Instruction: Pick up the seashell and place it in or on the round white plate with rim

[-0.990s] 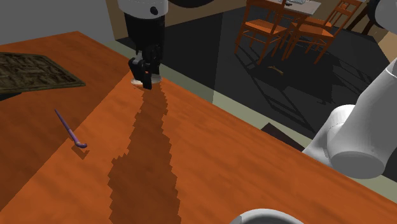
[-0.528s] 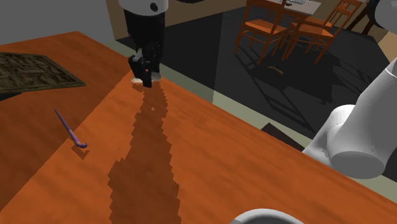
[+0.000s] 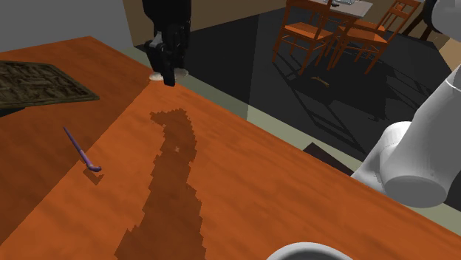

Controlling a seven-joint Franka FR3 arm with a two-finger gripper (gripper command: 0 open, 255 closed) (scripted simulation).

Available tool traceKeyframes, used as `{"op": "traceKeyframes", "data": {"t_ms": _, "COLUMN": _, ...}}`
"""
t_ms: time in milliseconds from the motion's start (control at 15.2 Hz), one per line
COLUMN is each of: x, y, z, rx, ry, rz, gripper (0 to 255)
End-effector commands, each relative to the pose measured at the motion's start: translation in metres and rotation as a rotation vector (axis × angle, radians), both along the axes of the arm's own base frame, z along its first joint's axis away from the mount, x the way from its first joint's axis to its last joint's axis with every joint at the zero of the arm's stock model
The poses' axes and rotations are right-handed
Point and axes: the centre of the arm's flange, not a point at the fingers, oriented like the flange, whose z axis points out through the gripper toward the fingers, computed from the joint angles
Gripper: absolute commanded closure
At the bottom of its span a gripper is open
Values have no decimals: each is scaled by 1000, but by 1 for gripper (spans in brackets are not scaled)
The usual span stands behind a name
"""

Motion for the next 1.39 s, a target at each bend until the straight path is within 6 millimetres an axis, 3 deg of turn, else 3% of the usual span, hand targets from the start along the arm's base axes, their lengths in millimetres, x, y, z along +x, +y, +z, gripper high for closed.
{"op": "traceKeyframes", "data": {"t_ms": 0, "x": 1, "y": 0, "z": 11, "rx": 0, "ry": 0, "rz": 0, "gripper": 255}}
{"op": "traceKeyframes", "data": {"t_ms": 462, "x": 1, "y": 0, "z": 43, "rx": 0, "ry": 0, "rz": 0, "gripper": 255}}
{"op": "traceKeyframes", "data": {"t_ms": 1320, "x": -168, "y": 31, "z": 45, "rx": 0, "ry": 0, "rz": 0, "gripper": 255}}
